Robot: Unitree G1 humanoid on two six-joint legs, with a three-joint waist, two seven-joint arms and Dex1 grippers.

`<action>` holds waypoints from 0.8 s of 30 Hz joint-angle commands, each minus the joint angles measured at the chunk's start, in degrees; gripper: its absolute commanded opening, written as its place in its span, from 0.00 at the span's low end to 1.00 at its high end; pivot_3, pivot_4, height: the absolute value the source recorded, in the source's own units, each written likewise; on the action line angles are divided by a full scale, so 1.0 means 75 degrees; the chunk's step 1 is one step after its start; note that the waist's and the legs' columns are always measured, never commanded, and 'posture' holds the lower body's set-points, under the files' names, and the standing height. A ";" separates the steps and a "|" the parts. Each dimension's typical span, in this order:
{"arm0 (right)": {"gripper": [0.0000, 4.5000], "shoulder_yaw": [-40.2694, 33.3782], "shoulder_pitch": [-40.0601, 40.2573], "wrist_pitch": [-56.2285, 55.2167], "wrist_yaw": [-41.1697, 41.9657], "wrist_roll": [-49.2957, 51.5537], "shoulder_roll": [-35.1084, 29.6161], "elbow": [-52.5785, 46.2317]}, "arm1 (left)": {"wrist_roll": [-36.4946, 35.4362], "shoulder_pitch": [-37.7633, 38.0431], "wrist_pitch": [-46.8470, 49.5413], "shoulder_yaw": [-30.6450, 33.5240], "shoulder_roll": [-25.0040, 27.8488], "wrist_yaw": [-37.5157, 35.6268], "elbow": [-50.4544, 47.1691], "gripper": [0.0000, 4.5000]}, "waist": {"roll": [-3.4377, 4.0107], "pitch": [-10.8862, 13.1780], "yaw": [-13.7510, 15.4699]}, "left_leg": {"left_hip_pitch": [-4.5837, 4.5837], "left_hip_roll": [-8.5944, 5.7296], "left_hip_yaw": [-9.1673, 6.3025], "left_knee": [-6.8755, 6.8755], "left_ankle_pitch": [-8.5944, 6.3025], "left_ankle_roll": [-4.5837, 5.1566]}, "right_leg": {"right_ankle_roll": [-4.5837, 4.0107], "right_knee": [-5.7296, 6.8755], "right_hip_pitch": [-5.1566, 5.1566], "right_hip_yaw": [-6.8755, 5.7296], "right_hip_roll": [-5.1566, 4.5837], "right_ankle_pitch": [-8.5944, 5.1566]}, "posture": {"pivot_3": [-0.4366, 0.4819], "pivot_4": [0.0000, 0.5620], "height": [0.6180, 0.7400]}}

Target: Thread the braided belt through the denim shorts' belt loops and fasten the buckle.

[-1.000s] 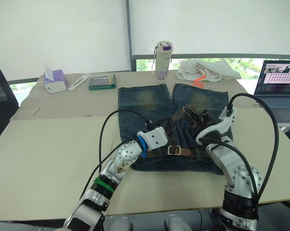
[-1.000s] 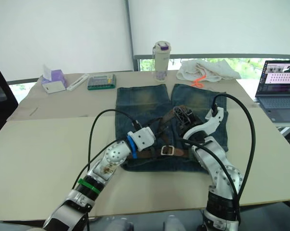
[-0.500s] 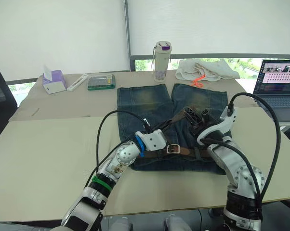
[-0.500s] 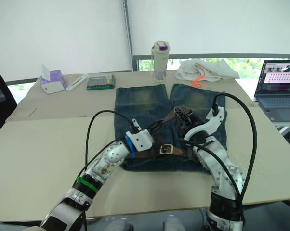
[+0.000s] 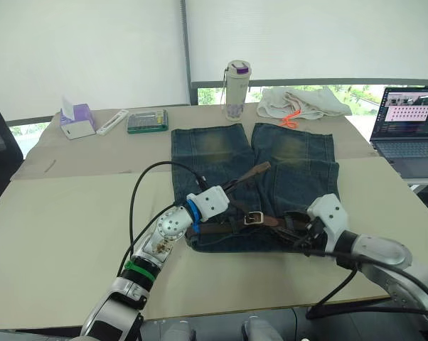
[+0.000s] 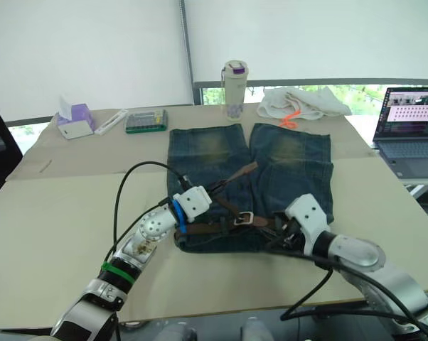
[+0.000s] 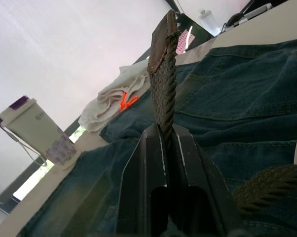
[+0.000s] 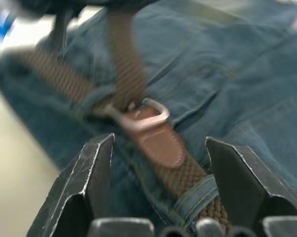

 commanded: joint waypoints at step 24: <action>0.00 0.0709 -0.0363 -0.3229 -0.0745 -0.5010 0.2081 0.1769 | -0.0096 -0.0184 0.0372 0.0464 0.0253 0.0027 -0.0343 0.00 | -0.0015 0.0009 0.0046 | 0.0008 -0.0005 -0.0008 0.0000 0.0003 -0.0006 | -0.0044 0.0006 0.0001 0.0000 -0.0004 0.0026 | 0.48 0.27 1.00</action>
